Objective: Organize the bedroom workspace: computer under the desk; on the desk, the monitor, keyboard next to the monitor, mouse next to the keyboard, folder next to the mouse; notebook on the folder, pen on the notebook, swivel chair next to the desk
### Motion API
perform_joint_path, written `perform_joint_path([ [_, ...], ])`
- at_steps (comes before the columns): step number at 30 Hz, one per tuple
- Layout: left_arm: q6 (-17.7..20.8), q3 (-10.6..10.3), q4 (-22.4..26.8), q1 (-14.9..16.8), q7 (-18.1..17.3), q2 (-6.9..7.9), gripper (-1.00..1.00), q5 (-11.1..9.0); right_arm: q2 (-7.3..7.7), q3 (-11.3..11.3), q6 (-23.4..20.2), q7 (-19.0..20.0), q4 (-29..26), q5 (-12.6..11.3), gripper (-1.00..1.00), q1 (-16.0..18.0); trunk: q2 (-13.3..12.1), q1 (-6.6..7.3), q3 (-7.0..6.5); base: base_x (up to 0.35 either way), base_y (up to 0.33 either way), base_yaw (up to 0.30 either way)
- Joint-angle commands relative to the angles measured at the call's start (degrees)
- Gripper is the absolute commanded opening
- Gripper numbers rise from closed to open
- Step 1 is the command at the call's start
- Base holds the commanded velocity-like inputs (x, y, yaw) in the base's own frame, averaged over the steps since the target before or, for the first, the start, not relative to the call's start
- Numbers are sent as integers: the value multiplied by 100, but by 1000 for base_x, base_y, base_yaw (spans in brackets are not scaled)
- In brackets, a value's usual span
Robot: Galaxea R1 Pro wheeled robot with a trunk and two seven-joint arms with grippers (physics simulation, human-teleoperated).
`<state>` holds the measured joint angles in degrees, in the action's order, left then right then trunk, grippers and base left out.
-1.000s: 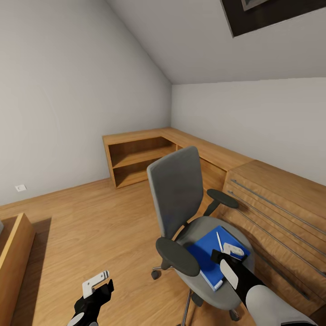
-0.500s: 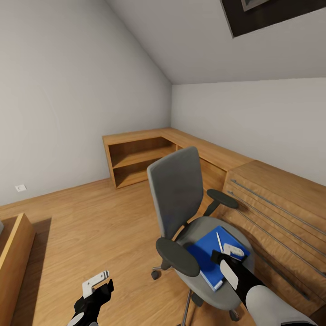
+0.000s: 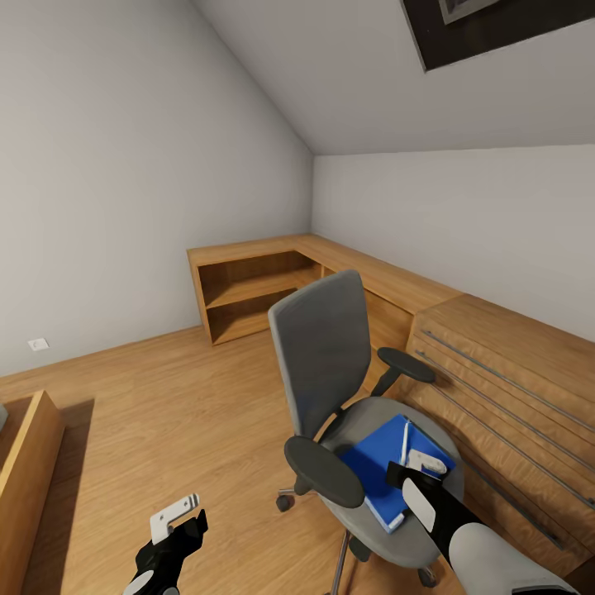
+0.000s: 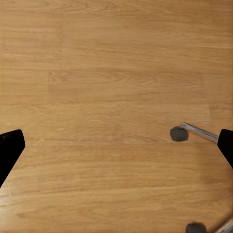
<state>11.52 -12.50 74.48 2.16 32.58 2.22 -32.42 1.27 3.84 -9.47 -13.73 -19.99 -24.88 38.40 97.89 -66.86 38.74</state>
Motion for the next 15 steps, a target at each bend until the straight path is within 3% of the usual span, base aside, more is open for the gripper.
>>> perform_joint_path([
  [1, 17, -16, 8, 4, 44, 6, 100, -28, 5, 41, -27, -43, -14, -52, -100, 1, 3, 0, 6, 0, 0, 0],
  [15, 17, -16, 6, 4, 42, 6, 100, -28, -2, 42, -12, -38, -14, -52, -100, 1, 3, 0, 6, 0, 0, 0],
])
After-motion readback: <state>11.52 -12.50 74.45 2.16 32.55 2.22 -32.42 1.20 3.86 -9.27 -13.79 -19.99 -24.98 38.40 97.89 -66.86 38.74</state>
